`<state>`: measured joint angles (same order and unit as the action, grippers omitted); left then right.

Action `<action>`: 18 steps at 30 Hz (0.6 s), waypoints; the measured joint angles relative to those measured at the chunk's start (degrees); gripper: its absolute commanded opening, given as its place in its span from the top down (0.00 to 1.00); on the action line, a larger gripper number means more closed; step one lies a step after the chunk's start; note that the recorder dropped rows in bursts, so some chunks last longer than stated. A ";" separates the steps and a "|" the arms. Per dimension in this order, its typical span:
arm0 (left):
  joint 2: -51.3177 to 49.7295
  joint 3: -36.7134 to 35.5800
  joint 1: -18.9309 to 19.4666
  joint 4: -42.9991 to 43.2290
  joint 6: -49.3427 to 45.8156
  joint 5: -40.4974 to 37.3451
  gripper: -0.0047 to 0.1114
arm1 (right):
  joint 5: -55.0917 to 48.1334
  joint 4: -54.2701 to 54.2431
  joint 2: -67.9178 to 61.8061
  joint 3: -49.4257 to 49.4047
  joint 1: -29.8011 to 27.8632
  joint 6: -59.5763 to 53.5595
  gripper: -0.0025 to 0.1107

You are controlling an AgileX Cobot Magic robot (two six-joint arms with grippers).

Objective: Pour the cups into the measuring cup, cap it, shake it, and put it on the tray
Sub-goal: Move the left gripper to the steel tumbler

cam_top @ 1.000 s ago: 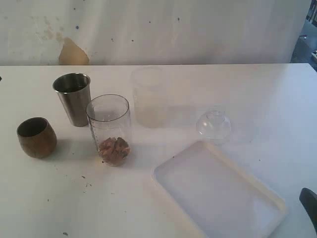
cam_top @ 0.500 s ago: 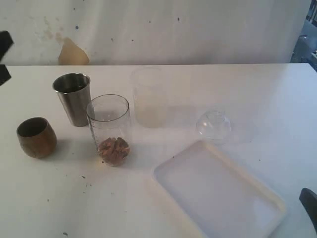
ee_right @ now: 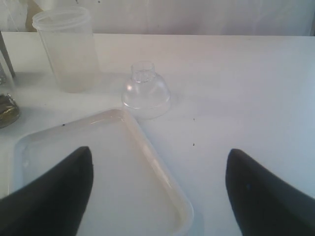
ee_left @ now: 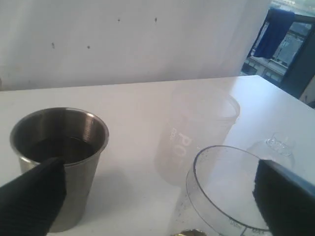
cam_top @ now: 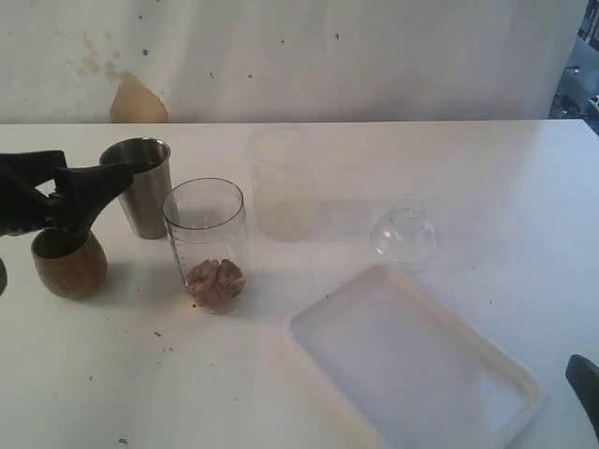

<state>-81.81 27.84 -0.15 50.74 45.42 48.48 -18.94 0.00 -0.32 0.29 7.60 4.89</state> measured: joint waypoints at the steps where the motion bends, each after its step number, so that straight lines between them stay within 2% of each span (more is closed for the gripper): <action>1: -1.56 0.00 0.00 -0.35 -0.63 1.53 0.06 | 0.00 0.00 0.00 0.00 0.00 0.00 0.36; 4: -5.14 0.00 0.00 -1.24 -4.48 4.86 0.06 | 0.00 0.00 0.00 0.00 0.00 0.00 0.36; 9: -9.84 0.32 0.00 -1.40 -13.82 5.96 0.06 | 0.00 0.00 0.00 0.00 0.00 0.00 0.36; 18: -14.76 4.66 0.00 -2.70 -15.53 4.35 0.06 | 0.00 0.00 0.00 0.00 0.00 0.00 0.36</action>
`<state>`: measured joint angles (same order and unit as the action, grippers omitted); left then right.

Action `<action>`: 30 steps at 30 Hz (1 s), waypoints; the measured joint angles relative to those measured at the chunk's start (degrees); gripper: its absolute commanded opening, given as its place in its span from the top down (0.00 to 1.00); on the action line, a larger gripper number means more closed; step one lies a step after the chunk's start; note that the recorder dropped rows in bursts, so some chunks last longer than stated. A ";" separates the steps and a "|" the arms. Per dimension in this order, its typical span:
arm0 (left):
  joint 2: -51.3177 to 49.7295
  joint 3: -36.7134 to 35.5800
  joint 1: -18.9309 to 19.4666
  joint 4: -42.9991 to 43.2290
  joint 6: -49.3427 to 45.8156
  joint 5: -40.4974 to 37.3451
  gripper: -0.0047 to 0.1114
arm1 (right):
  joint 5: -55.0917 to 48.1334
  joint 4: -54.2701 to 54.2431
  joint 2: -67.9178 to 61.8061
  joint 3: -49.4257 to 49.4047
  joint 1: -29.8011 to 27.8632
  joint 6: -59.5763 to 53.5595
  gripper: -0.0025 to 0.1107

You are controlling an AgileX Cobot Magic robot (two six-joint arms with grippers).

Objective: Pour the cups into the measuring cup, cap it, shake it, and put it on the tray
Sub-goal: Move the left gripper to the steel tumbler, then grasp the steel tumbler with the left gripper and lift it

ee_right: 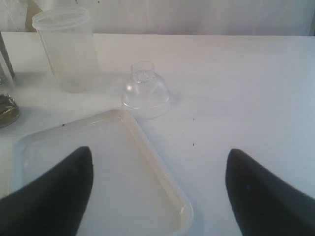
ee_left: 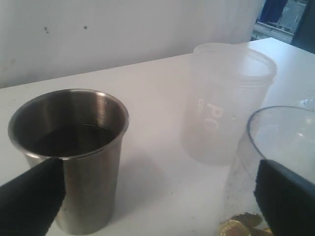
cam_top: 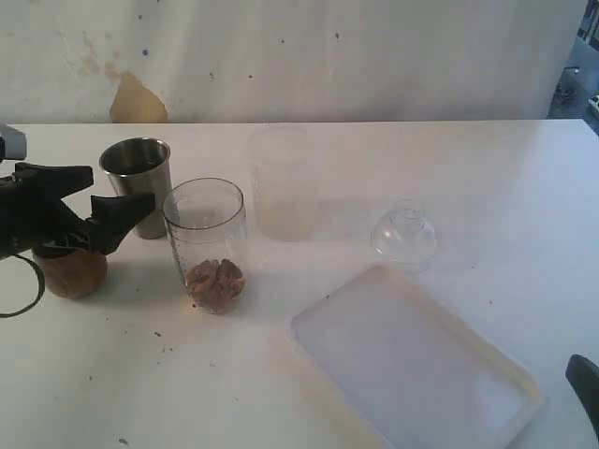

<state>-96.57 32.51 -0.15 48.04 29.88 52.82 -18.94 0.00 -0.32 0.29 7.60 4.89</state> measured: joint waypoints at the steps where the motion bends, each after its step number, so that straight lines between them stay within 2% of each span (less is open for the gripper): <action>1: -0.70 0.31 0.00 -0.73 -0.11 -0.03 0.06 | 0.00 0.00 0.00 0.00 0.00 0.00 0.36; 9: -6.55 3.19 0.00 -8.59 -7.40 -1.77 0.06 | 0.00 0.00 0.00 0.00 0.00 0.00 0.36; 30: -17.14 13.03 0.00 -8.65 -7.92 -1.15 0.06 | 0.00 0.00 0.00 0.00 0.00 0.00 0.36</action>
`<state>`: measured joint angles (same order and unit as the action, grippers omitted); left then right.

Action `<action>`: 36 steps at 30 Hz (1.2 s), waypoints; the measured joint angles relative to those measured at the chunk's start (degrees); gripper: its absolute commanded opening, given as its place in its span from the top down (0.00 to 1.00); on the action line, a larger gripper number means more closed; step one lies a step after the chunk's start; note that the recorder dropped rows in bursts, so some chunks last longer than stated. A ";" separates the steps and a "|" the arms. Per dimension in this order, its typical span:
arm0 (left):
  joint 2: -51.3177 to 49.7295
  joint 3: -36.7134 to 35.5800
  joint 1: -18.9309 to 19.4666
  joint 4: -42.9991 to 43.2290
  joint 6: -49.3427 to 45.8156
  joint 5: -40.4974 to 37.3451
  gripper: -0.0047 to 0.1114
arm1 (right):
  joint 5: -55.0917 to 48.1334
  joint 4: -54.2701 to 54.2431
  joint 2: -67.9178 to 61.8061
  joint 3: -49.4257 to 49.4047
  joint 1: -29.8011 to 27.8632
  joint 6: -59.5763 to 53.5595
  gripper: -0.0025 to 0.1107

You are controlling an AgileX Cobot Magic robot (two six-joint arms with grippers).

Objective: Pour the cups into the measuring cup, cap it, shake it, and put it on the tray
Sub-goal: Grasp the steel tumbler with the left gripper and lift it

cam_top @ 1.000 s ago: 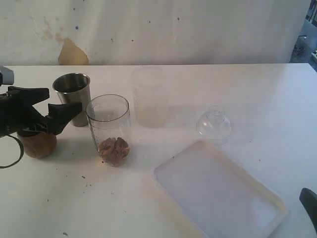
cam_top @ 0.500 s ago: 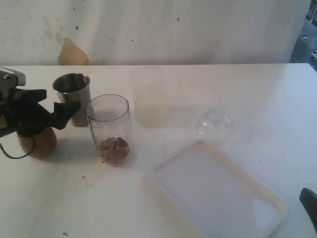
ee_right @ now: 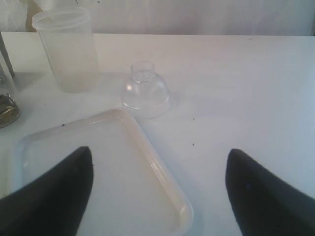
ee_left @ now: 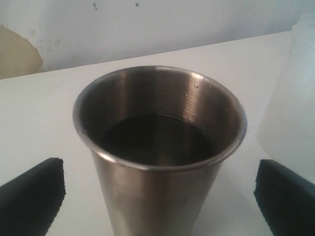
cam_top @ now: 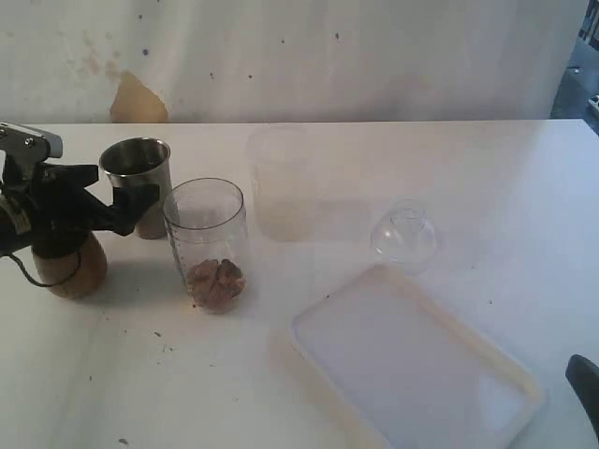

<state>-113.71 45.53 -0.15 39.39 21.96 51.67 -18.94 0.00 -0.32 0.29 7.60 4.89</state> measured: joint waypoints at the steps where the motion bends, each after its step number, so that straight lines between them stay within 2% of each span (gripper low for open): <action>1: -0.95 0.54 0.00 0.25 0.22 0.00 0.06 | 0.00 0.00 0.00 0.00 0.00 0.00 0.36; 13: -6.07 7.98 0.00 7.01 1.66 2.18 0.06 | 0.00 0.00 0.00 0.00 0.00 0.00 0.36; 19: -8.79 11.87 0.00 7.25 2.17 2.30 0.06 | 0.00 0.00 0.00 0.00 0.00 0.00 0.36; 36: -13.29 16.39 -0.44 7.49 1.22 2.65 0.06 | 0.00 0.00 0.00 0.00 0.00 0.00 0.36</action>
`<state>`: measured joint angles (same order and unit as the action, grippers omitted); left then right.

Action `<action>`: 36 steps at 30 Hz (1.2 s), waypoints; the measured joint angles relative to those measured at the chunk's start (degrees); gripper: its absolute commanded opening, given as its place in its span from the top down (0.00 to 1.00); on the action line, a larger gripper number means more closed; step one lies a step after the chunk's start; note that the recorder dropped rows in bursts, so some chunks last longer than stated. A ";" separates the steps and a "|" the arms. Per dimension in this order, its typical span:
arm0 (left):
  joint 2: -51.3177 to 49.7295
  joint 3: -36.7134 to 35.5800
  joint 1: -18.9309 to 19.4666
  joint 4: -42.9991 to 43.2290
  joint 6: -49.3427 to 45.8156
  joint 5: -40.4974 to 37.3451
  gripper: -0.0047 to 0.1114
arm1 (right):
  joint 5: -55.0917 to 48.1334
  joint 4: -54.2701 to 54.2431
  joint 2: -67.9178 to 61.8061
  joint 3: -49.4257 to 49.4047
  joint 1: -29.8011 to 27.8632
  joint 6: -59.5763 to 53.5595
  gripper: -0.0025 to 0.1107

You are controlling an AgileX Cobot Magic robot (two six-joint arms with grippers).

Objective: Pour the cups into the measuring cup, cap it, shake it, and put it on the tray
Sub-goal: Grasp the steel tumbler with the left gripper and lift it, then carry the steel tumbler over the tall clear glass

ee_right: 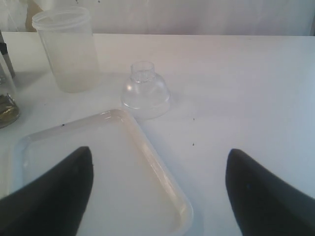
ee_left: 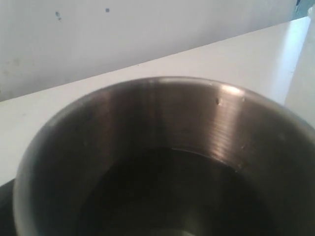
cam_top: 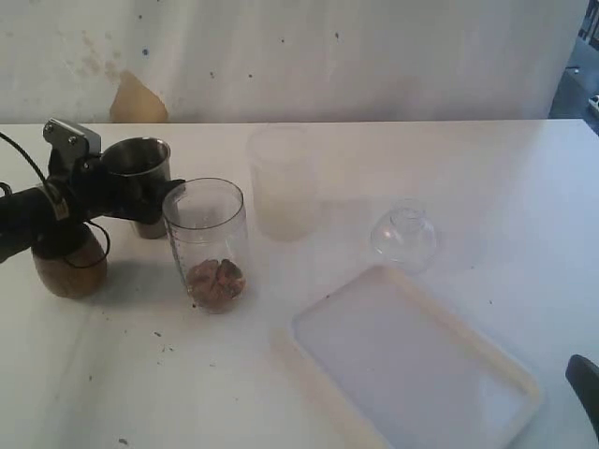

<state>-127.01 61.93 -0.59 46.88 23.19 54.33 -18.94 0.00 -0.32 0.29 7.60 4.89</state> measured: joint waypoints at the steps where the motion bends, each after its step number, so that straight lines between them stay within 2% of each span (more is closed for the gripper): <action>1: -0.35 0.47 0.00 0.00 0.00 0.11 0.06 | 0.00 0.00 0.00 0.00 0.00 0.00 0.36; 5: -0.98 0.78 0.00 -0.11 -0.28 1.85 0.09 | 0.00 0.00 0.00 0.00 0.00 0.00 0.36; 7: -1.11 0.78 0.00 -0.11 -0.67 2.33 0.19 | 0.00 0.00 0.00 0.00 0.00 0.00 0.36; 10: -1.11 0.78 0.00 -0.11 -0.76 2.62 0.41 | 0.00 0.00 0.00 0.00 0.00 0.00 0.36; 15: -1.15 0.78 0.00 0.33 -1.05 3.16 0.92 | 0.00 0.00 0.00 0.00 0.00 0.00 0.36; 16: -1.15 0.78 0.00 0.61 -1.05 3.16 0.96 | 0.00 0.00 0.00 0.00 0.00 0.00 0.36; 29: 4.91 0.43 0.00 5.68 -1.14 1.44 0.96 | 0.00 0.00 0.00 0.00 0.00 0.00 0.36; 36: 12.02 0.43 0.00 5.80 3.74 5.95 0.96 | 0.00 0.00 0.00 0.00 0.00 0.00 0.36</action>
<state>-114.98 62.36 -0.59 52.68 26.93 60.28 -18.94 0.00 -0.32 0.29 7.60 4.89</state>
